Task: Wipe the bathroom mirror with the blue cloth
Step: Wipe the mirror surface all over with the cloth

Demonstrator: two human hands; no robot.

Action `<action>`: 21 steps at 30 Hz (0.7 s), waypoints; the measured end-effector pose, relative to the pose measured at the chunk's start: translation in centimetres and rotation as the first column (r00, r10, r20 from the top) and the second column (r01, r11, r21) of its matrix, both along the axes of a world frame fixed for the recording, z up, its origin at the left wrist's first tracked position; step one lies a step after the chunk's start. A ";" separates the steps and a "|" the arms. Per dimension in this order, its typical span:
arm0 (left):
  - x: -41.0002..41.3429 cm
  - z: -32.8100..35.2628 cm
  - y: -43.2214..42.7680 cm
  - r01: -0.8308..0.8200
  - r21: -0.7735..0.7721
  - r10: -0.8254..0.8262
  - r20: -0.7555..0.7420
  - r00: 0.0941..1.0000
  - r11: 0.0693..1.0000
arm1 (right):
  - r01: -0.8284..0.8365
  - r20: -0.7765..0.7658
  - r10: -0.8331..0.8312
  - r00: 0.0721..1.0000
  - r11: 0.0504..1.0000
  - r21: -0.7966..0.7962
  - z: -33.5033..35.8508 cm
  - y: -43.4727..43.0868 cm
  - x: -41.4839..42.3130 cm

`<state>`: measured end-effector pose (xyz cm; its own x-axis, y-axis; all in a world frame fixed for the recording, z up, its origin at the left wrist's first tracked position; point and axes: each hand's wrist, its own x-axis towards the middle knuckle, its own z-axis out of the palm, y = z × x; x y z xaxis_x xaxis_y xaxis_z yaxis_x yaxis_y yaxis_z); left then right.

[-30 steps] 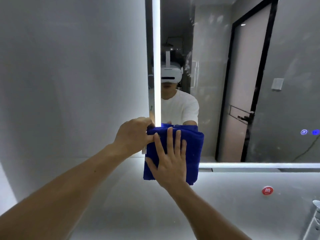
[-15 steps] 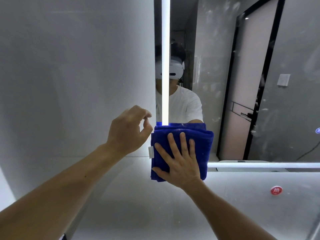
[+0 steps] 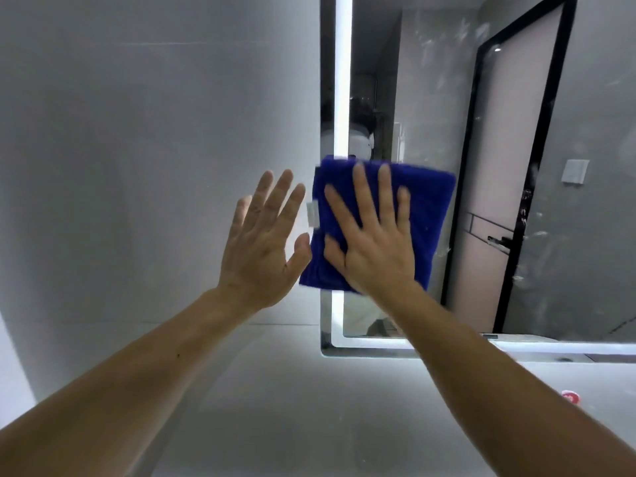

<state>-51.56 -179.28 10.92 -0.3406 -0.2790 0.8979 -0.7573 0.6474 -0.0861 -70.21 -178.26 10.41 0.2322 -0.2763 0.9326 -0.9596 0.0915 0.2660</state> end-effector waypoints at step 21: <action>-0.9 -1.0 0.8 0.012 0.011 -0.011 -0.058 0.998 1.000 | 0.046 -0.493 0.082 0.866 0.969 0.243 -17.5 2.1 -6.4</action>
<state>-52.49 -178.45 9.91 -0.2911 -0.2858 0.9130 -0.7533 0.6568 -0.0346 -76.64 -176.19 -7.09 0.6520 -0.4662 0.5979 -0.6949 -0.0520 0.7173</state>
